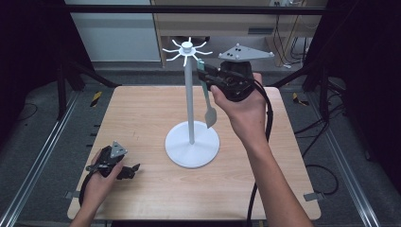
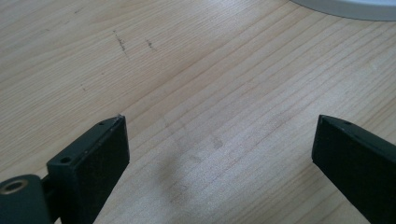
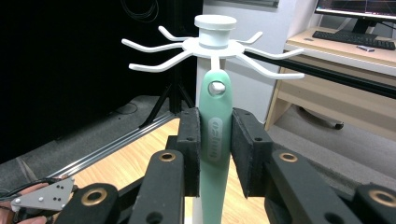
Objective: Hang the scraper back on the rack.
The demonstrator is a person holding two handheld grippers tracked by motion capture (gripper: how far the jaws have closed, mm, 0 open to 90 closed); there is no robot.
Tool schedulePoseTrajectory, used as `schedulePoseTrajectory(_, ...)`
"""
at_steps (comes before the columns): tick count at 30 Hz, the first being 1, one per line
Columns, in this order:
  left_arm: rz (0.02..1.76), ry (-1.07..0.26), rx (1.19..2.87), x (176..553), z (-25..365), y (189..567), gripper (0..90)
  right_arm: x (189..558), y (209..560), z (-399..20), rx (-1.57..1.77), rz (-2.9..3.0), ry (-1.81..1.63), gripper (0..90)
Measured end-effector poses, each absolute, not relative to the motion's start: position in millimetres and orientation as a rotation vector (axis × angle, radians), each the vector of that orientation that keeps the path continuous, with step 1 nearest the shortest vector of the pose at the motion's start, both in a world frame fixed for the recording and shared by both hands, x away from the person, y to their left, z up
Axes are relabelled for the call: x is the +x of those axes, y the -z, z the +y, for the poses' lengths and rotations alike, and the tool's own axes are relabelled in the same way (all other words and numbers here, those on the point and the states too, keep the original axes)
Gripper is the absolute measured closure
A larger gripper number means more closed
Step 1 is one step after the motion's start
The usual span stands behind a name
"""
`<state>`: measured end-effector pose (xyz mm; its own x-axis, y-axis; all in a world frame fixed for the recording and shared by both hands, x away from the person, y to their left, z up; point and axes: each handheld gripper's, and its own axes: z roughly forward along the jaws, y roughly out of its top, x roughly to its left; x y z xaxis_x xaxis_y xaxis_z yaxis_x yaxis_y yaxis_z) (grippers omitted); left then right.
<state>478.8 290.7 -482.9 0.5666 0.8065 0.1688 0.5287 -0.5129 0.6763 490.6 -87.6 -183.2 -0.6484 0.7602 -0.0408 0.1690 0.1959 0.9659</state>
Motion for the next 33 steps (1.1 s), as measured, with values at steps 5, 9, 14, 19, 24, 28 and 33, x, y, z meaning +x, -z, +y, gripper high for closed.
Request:
schedulePoseTrajectory(5, 1.064, -0.636, 2.233, 479, 290, 483, 3.8, 491, 184, -87, 0.867, 1.949, -1.477, 73.9)
schedulePoseTrajectory(9, 1.066, -0.636, 2.233, 479, 290, 483, 3.8, 491, 184, -87, 0.867, 1.952, -1.476, 73.9)
schedulePoseTrajectory(14, 1.064, -0.634, 2.234, 479, 290, 483, 3.8, 491, 184, -87, 0.866, 1.953, -1.477, 73.8)
schedulePoseTrajectory(19, 1.064, -0.633, 2.236, 479, 290, 483, 3.8, 490, 183, -88, 0.868, 1.955, -1.477, 72.4)
schedulePoseTrajectory(24, 1.063, -0.632, 2.239, 479, 290, 483, 3.8, 487, 183, -91, 0.866, 1.953, -1.473, 71.4)
schedulePoseTrajectory(28, 1.063, -0.634, 2.237, 479, 290, 483, 3.8, 483, 185, -96, 0.868, 1.949, -1.466, 71.2)
schedulePoseTrajectory(33, 1.063, -0.634, 2.239, 479, 290, 483, 3.8, 480, 190, -104, 0.879, 1.948, -1.441, 71.2)
